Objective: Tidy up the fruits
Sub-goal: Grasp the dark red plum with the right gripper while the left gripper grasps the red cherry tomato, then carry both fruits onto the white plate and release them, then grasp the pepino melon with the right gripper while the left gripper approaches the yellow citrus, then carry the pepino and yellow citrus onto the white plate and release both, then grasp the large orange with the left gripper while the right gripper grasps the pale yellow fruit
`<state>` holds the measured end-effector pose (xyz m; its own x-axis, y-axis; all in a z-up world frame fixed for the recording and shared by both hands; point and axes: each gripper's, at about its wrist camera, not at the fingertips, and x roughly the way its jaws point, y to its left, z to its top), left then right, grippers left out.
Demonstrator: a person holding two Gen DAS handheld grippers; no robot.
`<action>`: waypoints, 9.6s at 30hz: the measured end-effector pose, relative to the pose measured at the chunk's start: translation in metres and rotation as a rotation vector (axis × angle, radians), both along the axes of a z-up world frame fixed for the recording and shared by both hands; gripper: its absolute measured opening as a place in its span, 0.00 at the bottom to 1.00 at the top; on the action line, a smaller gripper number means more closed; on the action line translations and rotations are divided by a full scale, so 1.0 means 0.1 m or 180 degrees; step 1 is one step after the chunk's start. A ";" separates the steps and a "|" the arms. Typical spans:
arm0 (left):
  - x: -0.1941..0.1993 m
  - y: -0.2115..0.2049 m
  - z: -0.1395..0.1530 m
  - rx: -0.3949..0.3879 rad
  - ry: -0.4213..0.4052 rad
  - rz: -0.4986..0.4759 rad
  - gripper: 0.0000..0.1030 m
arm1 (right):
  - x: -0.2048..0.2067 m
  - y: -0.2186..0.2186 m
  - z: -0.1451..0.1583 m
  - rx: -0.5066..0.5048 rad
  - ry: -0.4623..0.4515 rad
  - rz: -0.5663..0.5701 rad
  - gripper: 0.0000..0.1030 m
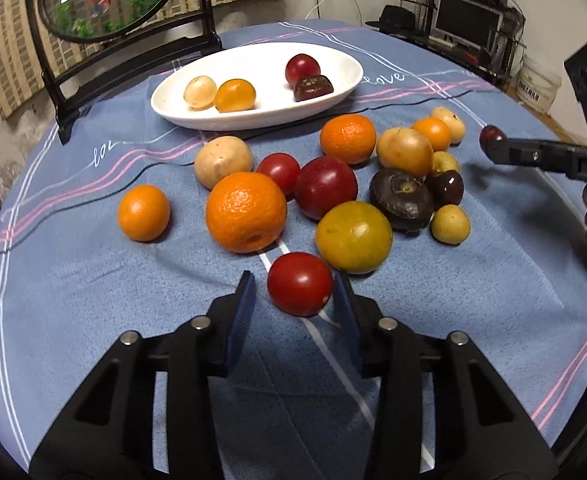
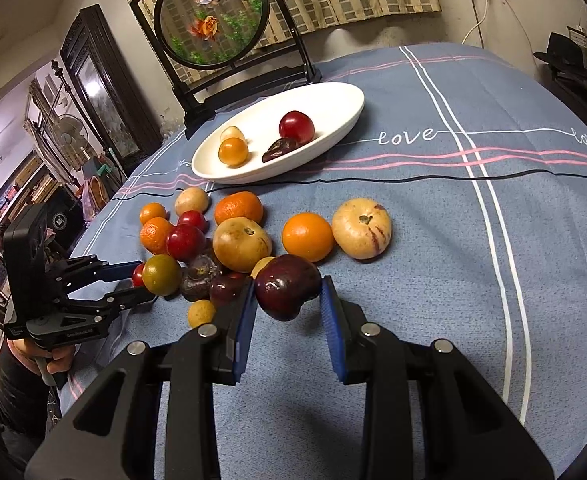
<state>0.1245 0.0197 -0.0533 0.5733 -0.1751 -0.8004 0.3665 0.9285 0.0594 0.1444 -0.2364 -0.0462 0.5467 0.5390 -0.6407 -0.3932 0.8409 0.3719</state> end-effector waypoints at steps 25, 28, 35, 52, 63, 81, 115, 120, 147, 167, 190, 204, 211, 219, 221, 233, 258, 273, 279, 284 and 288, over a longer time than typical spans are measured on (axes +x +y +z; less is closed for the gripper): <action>-0.06 0.05 0.25 -0.0413 -0.0141 0.0029 0.32 | -0.07 0.05 0.07 0.0089 -0.0087 0.0115 0.32; 0.04 0.06 0.43 -0.0514 -0.0219 0.0043 0.32 | -0.01 0.14 0.18 0.0156 -0.0062 0.0215 0.32; 0.90 0.23 0.90 -0.1013 -0.0250 0.0436 0.32 | 0.48 0.51 0.81 0.0114 -0.0468 0.0054 0.32; 2.33 -0.22 0.35 -0.0563 0.0190 0.0520 0.32 | 1.60 0.89 0.26 -0.0616 -0.0124 -0.0121 0.31; 2.10 -0.14 0.54 -0.0424 0.0026 0.0654 0.89 | 1.51 0.90 0.35 -0.0539 -0.0156 -0.0099 0.62; 0.02 0.29 0.27 -0.0447 -0.0354 0.1014 0.97 | 0.38 0.09 0.13 -0.0356 -0.0116 -0.0597 0.67; -0.11 0.31 0.14 -0.0901 -0.0156 0.0823 0.97 | 0.53 0.21 -0.02 -0.0843 -0.0105 -0.0724 0.46; -0.10 0.31 0.13 -0.0916 -0.0127 0.0808 0.97 | 0.73 0.24 -0.03 -0.0734 0.0048 -0.0726 0.46; -0.18 -0.12 0.21 -0.0744 -0.0289 0.0305 0.79 | 0.50 0.06 0.10 -0.0247 -0.0004 -0.0772 0.38; 0.11 -0.23 0.05 -0.0473 0.0048 0.0294 0.42 | 0.39 0.03 0.16 -0.0130 -0.0082 -0.0693 0.38; 0.02 -0.18 0.14 -0.0577 -0.0095 0.0351 0.41 | 0.35 0.11 0.17 -0.0200 -0.0172 -0.0602 0.38; 0.52 0.18 0.79 -0.0804 -0.0406 0.0273 0.41 | 0.62 0.69 0.51 -0.0271 -0.0422 -0.0064 0.38; 1.52 0.36 0.80 -0.0841 -0.0306 0.0540 0.41 | 1.19 1.18 0.41 -0.0481 -0.0277 0.0091 0.38; 2.10 0.46 0.46 -0.0791 -0.0044 0.0739 0.41 | 1.43 1.47 0.27 -0.0645 -0.0180 0.0293 0.38; 2.17 0.47 0.38 -0.0793 0.0016 0.0738 0.41 | 1.46 1.51 0.22 -0.0692 -0.0134 0.0343 0.38; 1.90 0.44 0.60 -0.0694 -0.0229 0.0797 0.80 | 1.34 1.51 0.32 -0.0749 -0.0244 0.0327 0.63; -0.05 0.26 0.22 -0.0817 -0.0368 0.0617 0.96 | -0.09 0.58 0.08 -0.0446 -0.0272 0.0334 0.67; 0.04 0.31 0.11 -0.0917 -0.0084 0.0717 0.96 | -0.30 0.67 -0.01 -0.0412 -0.0066 0.0759 0.62; 0.05 0.30 0.10 -0.0923 -0.0076 0.0722 0.96 | -0.30 0.74 -0.09 -0.0484 0.0105 0.0823 0.41; 0.03 0.30 0.11 -0.0915 -0.0111 0.0732 0.96 | -0.25 0.83 -0.13 -0.0480 0.0213 0.0784 0.40; 0.02 0.31 0.12 -0.0924 -0.0135 0.0758 0.96 | -0.18 0.86 -0.15 -0.0452 0.0272 0.0698 0.38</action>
<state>0.1266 0.0507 -0.0409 0.6570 -0.2489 -0.7117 0.1412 0.9679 -0.2081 0.1265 -0.1500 -0.0608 0.3674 0.5401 -0.7571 -0.5440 0.7851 0.2961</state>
